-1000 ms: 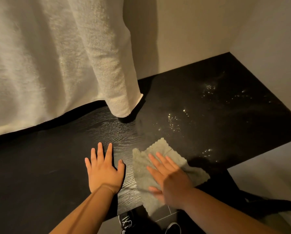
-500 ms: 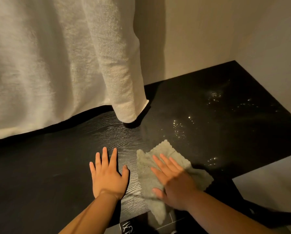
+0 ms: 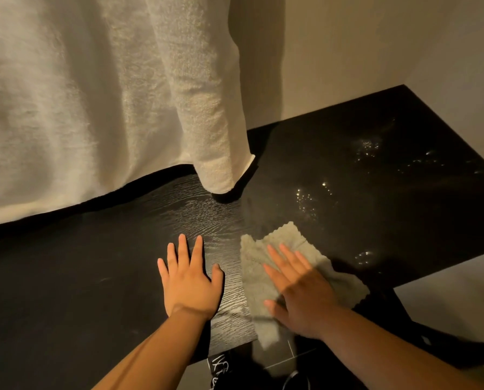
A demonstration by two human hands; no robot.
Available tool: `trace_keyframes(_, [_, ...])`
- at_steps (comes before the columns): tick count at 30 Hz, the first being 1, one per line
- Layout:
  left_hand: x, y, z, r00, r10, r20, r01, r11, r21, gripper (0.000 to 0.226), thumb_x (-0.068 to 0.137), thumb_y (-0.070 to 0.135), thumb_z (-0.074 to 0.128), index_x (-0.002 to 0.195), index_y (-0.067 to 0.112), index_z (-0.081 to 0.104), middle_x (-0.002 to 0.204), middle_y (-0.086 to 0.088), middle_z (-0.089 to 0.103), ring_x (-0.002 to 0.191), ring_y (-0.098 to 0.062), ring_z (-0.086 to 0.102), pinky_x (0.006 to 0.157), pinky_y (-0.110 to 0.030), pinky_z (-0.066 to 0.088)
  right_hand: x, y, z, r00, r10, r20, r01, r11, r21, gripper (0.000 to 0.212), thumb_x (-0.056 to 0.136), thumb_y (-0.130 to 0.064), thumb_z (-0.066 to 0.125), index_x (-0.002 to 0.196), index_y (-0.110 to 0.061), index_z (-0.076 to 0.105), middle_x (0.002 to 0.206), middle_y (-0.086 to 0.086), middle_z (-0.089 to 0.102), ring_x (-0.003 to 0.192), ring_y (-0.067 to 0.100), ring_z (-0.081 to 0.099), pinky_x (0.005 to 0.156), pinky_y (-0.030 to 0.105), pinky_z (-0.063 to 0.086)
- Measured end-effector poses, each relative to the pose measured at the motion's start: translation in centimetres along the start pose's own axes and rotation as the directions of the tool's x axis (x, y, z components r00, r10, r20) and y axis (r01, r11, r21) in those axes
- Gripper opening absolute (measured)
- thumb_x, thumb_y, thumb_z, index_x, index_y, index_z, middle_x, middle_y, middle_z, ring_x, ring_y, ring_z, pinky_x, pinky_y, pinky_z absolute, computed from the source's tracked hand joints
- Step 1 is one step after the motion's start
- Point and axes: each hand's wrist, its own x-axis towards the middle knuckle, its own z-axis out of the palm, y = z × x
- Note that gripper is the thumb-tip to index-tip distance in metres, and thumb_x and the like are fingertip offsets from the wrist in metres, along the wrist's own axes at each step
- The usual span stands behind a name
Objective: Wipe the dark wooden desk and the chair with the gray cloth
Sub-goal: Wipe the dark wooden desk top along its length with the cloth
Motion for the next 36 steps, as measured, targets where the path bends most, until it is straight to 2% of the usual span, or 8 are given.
trace_keyframes(7, [0.1, 0.1, 0.1, 1.000, 0.007, -0.009, -0.007, 1.000, 0.004, 0.079, 0.095, 0.064, 0.023, 0.168, 0.034, 0.012, 0.177, -0.002, -0.002, 0.162, -0.030, -0.007, 0.130, -0.055, -0.002, 10.0, 2.3, -3.2, 0.979, 0.202, 0.010, -0.201, 0.979, -0.023, 0.088, 0.097, -0.075, -0.006, 0.167, -0.022, 0.001, 0.173, 0.004, -0.022, 0.158, 0.023, -0.026, 0.130, 0.048, -0.006])
trace_keyframes(10, [0.1, -0.2, 0.2, 1.000, 0.000, 0.003, 0.000, 1.000, 0.010, 0.079, 0.095, 0.064, 0.023, 0.168, 0.034, 0.011, 0.177, -0.002, -0.002, 0.162, -0.030, -0.007, 0.130, -0.055, -0.003, 8.6, 0.3, -2.2, 0.994, 0.106, 0.040, -0.105, 0.994, -0.035, 0.083, 0.101, -0.070, 0.005, 0.168, -0.022, 0.005, 0.172, 0.007, -0.023, 0.157, 0.026, -0.028, 0.130, 0.049, -0.006])
trace_keyframes(14, [0.2, -0.2, 0.4, 1.000, -0.001, -0.003, 0.001, 1.000, -0.001, 0.080, 0.095, 0.064, 0.025, 0.168, 0.034, 0.012, 0.177, -0.002, -0.002, 0.162, -0.030, -0.007, 0.130, -0.055, -0.003, 3.2, -1.7, 0.0, 0.994, -0.104, 0.008, 0.105, 0.994, -0.012, 0.078, 0.098, -0.069, 0.036, 0.160, -0.023, 0.040, 0.176, 0.003, 0.002, 0.162, 0.025, -0.003, 0.129, 0.049, 0.011])
trace_keyframes(17, [0.0, -0.3, 0.4, 1.000, 0.005, -0.012, -0.005, 1.000, -0.010, 0.079, 0.095, 0.064, 0.026, 0.168, 0.034, 0.013, 0.177, -0.002, -0.002, 0.162, -0.030, -0.007, 0.130, -0.055, -0.003, 5.4, -0.1, -1.2, 0.987, -0.145, 0.074, 0.147, 0.989, -0.022, 0.087, 0.096, -0.076, 0.029, 0.165, -0.024, 0.025, 0.175, 0.000, -0.010, 0.161, 0.022, -0.015, 0.131, 0.049, 0.005])
trace_keyframes(24, [-0.1, -0.1, 0.1, 1.000, 0.007, 0.004, -0.007, 1.000, -0.007, 0.081, 0.094, 0.064, 0.023, 0.168, 0.034, 0.012, 0.177, -0.001, -0.004, 0.162, -0.029, -0.009, 0.130, -0.055, -0.004, 13.0, 0.6, -3.8, 0.971, 0.226, 0.076, -0.229, 0.973, 0.033, 0.081, 0.102, -0.069, 0.012, 0.167, -0.022, -0.003, 0.170, 0.005, -0.030, 0.155, 0.024, -0.033, 0.129, 0.047, -0.012])
trace_keyframes(27, [0.1, -0.4, 0.0, 1.000, -0.001, 0.003, 0.000, 1.000, 0.001, 0.081, 0.094, 0.064, 0.026, 0.168, 0.034, 0.014, 0.177, -0.001, -0.002, 0.162, -0.030, -0.007, 0.130, -0.055, -0.002, 9.0, -1.8, -2.2, 0.996, 0.034, 0.081, -0.032, 0.999, -0.024, 0.085, 0.100, -0.070, 0.011, 0.168, -0.019, 0.008, 0.171, 0.008, -0.028, 0.156, 0.025, -0.031, 0.129, 0.048, -0.010])
trace_keyframes(31, [0.4, -0.1, 0.4, 1.000, -0.004, -0.007, 0.004, 1.000, -0.006, 0.081, 0.093, 0.064, 0.028, 0.167, 0.034, 0.016, 0.177, -0.002, 0.000, 0.162, -0.030, -0.005, 0.130, -0.054, -0.002, 4.8, -1.6, -0.6, 0.998, -0.063, -0.021, 0.062, 0.998, -0.029, 0.080, 0.097, -0.068, 0.034, 0.157, -0.017, 0.048, 0.174, 0.010, 0.014, 0.161, 0.029, 0.010, 0.124, 0.047, 0.014])
trace_keyframes(36, [0.3, -0.1, 0.2, 1.000, -0.006, -0.007, 0.006, 1.000, 0.008, 0.082, 0.092, 0.064, 0.026, 0.167, 0.034, 0.015, 0.177, -0.002, 0.001, 0.162, -0.030, -0.004, 0.130, -0.054, -0.002, 10.3, 1.9, -2.7, 0.999, 0.032, 0.011, -0.032, 0.999, -0.015, 0.085, 0.099, -0.073, 0.015, 0.166, -0.023, 0.001, 0.175, 0.006, -0.014, 0.158, 0.022, -0.024, 0.130, 0.046, 0.000])
